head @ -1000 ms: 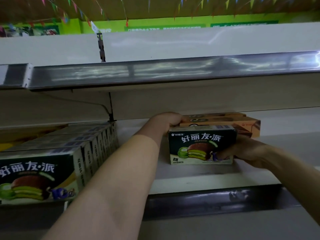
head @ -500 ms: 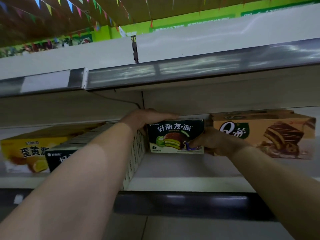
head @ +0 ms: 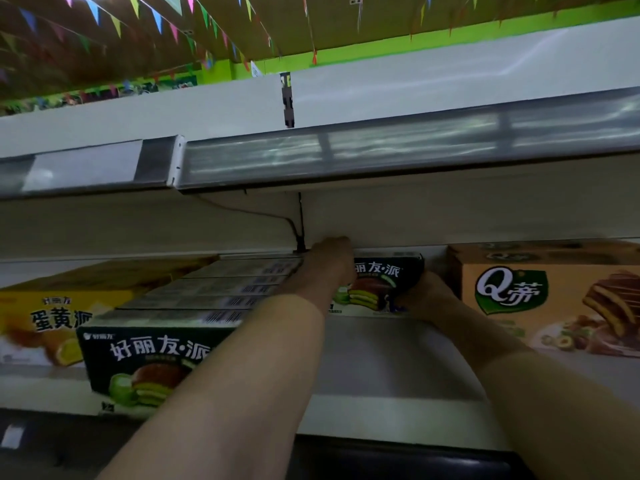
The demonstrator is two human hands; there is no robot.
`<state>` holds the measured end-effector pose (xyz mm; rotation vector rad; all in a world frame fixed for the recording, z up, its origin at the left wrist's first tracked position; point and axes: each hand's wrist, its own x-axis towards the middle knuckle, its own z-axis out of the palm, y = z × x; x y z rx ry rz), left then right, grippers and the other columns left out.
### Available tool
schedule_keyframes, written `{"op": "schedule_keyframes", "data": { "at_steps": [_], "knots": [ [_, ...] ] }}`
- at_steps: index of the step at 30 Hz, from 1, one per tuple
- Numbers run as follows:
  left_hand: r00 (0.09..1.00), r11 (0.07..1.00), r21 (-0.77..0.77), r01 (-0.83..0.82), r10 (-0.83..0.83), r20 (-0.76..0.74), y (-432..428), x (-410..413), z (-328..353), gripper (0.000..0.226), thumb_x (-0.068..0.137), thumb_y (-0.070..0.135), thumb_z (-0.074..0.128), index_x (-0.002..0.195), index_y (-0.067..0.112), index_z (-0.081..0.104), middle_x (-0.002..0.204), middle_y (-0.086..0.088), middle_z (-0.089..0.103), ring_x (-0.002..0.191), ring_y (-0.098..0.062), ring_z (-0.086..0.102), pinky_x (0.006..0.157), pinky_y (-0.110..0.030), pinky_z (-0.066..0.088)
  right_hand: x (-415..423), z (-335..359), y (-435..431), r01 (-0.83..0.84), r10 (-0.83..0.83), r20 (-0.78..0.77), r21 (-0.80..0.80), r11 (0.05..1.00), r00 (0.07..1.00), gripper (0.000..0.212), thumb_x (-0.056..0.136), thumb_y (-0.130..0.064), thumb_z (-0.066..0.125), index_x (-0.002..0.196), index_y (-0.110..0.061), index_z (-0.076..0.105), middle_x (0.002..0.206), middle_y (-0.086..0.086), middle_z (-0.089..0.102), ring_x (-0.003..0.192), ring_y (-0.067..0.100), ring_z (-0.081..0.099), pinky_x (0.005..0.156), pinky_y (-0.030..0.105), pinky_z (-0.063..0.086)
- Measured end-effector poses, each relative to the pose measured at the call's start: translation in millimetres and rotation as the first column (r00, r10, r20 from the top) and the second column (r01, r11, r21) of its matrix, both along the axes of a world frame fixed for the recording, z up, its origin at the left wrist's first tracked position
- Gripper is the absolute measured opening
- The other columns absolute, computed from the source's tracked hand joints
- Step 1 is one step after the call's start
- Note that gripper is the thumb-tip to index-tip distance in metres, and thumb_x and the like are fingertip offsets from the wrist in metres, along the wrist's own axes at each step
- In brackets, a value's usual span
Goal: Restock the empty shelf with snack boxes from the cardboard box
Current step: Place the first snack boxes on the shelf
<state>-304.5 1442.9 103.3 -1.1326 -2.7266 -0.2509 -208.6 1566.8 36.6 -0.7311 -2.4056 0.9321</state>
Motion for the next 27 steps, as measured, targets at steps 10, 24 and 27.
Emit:
{"op": "schedule_keyframes", "data": {
  "at_steps": [10, 24, 27],
  "knots": [
    [0.984, 1.000, -0.006, 0.012, -0.013, -0.179, -38.1, 43.6, 33.2, 0.065, 0.094, 0.036, 0.057, 0.150, 0.018, 0.029, 0.148, -0.012, 0.031, 0.134, -0.030, 0.032, 0.105, -0.038, 0.037, 41.3, 34.0, -60.0, 0.142, -0.078, -0.198, 0.336, 0.931, 0.977, 0.067, 0.089, -0.024, 0.064, 0.145, -0.007, 0.032, 0.145, 0.018, 0.033, 0.133, 0.038, 0.034, 0.105, 0.046, 0.038],
    [0.957, 0.911, 0.305, -0.278, 0.234, 0.173, -217.8, 55.7, 37.6, 0.066, 0.091, 0.051, 0.057, 0.144, 0.015, 0.042, 0.147, -0.008, 0.045, 0.131, -0.027, 0.046, 0.104, -0.030, 0.038, 83.4, 48.3, -207.5, -0.485, 0.500, -0.025, 0.209, 0.849, 0.865, 0.073, 0.072, -0.071, 0.060, 0.131, -0.029, 0.049, 0.126, -0.013, 0.054, 0.115, 0.012, 0.053, 0.097, 0.033, 0.047],
    [0.914, 0.842, 0.433, -0.321, 0.155, 0.376, -252.4, 56.1, 23.6, 0.076, 0.084, 0.058, 0.064, 0.144, 0.017, 0.043, 0.142, -0.008, 0.050, 0.120, -0.025, 0.052, 0.096, -0.031, 0.041, 76.0, 39.9, -217.4, -0.472, 0.480, -0.007, 0.170, 0.865, 0.877, 0.061, 0.079, -0.052, 0.070, 0.129, -0.028, 0.045, 0.126, -0.007, 0.055, 0.111, 0.014, 0.056, 0.096, 0.033, 0.049]
  ]
}}
